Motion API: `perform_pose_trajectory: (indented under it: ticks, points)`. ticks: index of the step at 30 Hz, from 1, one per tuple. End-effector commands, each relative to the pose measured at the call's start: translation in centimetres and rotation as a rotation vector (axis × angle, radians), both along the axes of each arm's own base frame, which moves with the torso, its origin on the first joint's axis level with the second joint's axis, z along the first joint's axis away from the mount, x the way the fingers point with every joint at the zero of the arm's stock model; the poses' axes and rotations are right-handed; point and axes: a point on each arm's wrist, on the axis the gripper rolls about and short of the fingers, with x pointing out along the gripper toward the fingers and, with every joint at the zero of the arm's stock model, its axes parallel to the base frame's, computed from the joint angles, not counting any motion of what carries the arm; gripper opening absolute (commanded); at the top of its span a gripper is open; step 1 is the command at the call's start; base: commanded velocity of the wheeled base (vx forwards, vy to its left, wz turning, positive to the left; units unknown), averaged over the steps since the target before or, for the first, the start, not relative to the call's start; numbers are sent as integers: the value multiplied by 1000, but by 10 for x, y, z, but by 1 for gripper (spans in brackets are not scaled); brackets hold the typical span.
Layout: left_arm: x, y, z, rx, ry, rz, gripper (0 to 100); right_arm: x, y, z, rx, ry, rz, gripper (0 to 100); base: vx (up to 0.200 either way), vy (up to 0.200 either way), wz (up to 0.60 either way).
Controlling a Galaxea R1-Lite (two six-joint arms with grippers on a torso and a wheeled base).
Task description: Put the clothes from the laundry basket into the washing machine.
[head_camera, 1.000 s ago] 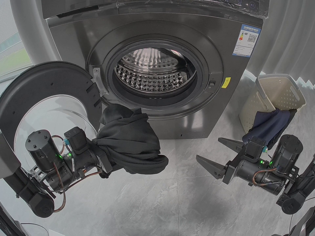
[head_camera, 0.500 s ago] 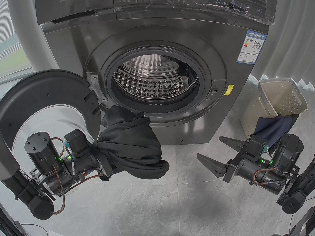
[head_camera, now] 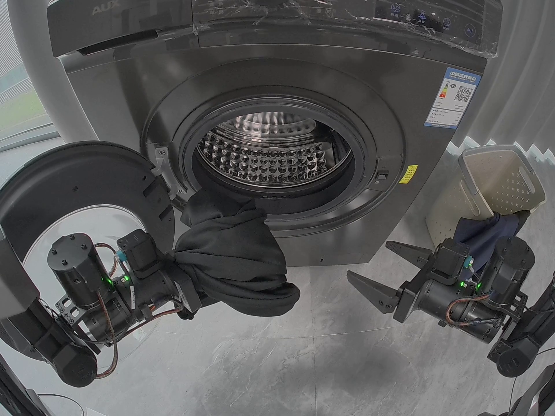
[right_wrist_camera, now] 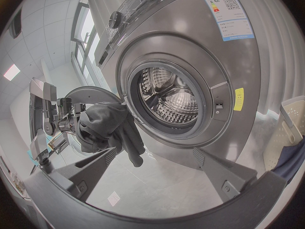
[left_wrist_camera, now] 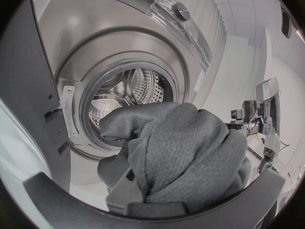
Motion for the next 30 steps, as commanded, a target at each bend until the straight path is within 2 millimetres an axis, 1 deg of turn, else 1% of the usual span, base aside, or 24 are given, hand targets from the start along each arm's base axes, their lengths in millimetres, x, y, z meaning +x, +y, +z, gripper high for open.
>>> perform_pose_trajectory:
  ticks: [1, 3, 9, 15, 24, 30]
  points:
    - [2, -1, -3, 5, 10, -1, 0, 0, 0, -2, -4, 6, 1, 100, 200, 0, 0]
    - [2, -1, -3, 5, 10, -1, 0, 0, 0, -2, -3, 7, 1, 100, 200, 0, 0]
    - [1, -1, -5, 8, 15, -1, 0, 0, 0, -2, -5, 7, 1, 100, 0, 0, 0]
    - [2, -1, -4, 6, 11, -1, 0, 0, 0, -2, -3, 7, 1, 100, 0, 200, 0]
    - [1, -1, -5, 8, 15, -3, 0, 0, 0, -2, -4, 8, 1, 100, 0, 0, 0]
    - [1, -1, -6, 12, 17, -2, 0, 1, 2, -6, -12, 23, 3, 100, 0, 0, 0]
